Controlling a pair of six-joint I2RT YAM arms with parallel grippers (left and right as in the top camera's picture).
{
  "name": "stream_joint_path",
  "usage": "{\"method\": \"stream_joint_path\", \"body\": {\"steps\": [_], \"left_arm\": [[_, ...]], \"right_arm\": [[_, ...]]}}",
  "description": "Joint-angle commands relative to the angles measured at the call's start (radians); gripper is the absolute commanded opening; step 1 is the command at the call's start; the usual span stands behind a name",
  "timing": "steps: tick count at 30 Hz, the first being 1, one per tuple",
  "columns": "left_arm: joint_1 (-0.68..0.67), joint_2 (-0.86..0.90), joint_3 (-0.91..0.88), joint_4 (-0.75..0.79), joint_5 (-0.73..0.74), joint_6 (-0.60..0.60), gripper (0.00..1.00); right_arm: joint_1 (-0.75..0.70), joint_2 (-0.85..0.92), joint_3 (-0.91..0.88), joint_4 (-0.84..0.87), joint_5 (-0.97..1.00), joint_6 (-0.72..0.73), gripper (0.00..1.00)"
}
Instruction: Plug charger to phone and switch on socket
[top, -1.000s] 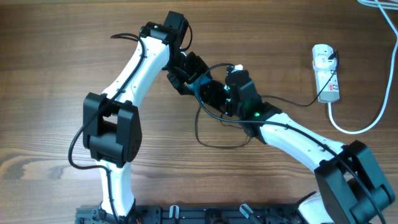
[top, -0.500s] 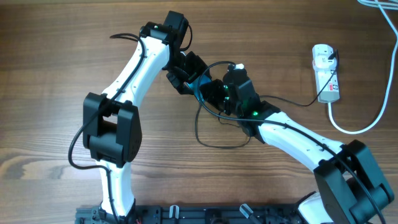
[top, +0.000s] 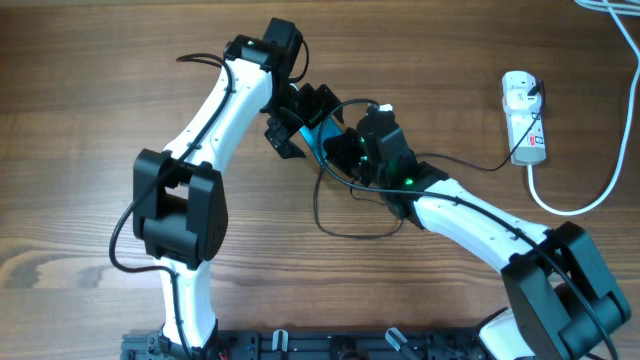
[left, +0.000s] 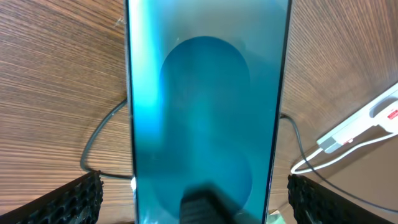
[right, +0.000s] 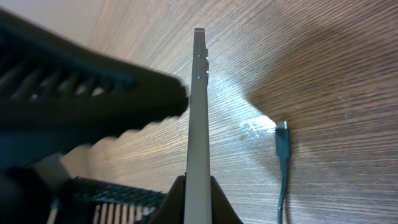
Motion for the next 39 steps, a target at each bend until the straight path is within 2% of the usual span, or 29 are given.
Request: {"method": "stream_joint_path", "body": {"steps": [1, 6, 8, 13, 16, 18, 21, 24, 28, 33, 39], "left_arm": [[0.035, -0.1, 0.022, -0.013, 0.004, 0.118, 1.0], [0.103, -0.198, 0.017, -0.024, 0.055, 0.266, 1.0], [0.127, -0.229, -0.009, -0.008, 0.04, 0.274, 1.0], [0.138, -0.333, -0.221, 0.188, 0.06, 0.273, 1.0], [0.138, -0.428, -0.447, 0.433, 0.132, 0.23, 1.0], [0.143, -0.513, -0.646, 0.658, 0.14, 0.124, 1.0], [0.153, -0.597, -0.845, 0.91, 0.15, -0.007, 1.0], [0.164, -0.685, -1.095, 1.324, 0.19, -0.162, 1.0], [0.164, -0.702, -1.284, 1.619, 0.187, -0.233, 1.0], [0.188, -0.691, -1.398, 1.702, 0.177, -0.232, 1.0], [0.209, -0.687, -1.411, 1.749, 0.211, -0.233, 1.0]], "right_arm": [[-0.005, 0.005, 0.019, 0.011, 0.027, -0.018, 0.05], [-0.078, -0.002, 0.019, 0.023, -0.096, -0.014, 0.05], [-0.113, -0.006, 0.019, 0.039, -0.161, -0.014, 0.05], [-0.165, -0.023, 0.019, 0.046, -0.217, -0.014, 0.04], [-0.192, -0.032, 0.019, 0.063, -0.256, -0.014, 0.04], [-0.215, -0.033, 0.019, 0.09, -0.297, -0.014, 0.04], [-0.237, -0.033, 0.019, 0.118, -0.338, -0.015, 0.04], [-0.254, -0.033, 0.019, 0.132, -0.368, -0.015, 0.04], [-0.256, -0.033, 0.019, 0.135, -0.367, -0.015, 0.04], [-0.256, -0.033, 0.019, 0.144, -0.372, -0.015, 0.04], [-0.256, -0.033, 0.019, 0.174, -0.428, -0.013, 0.04]]}}
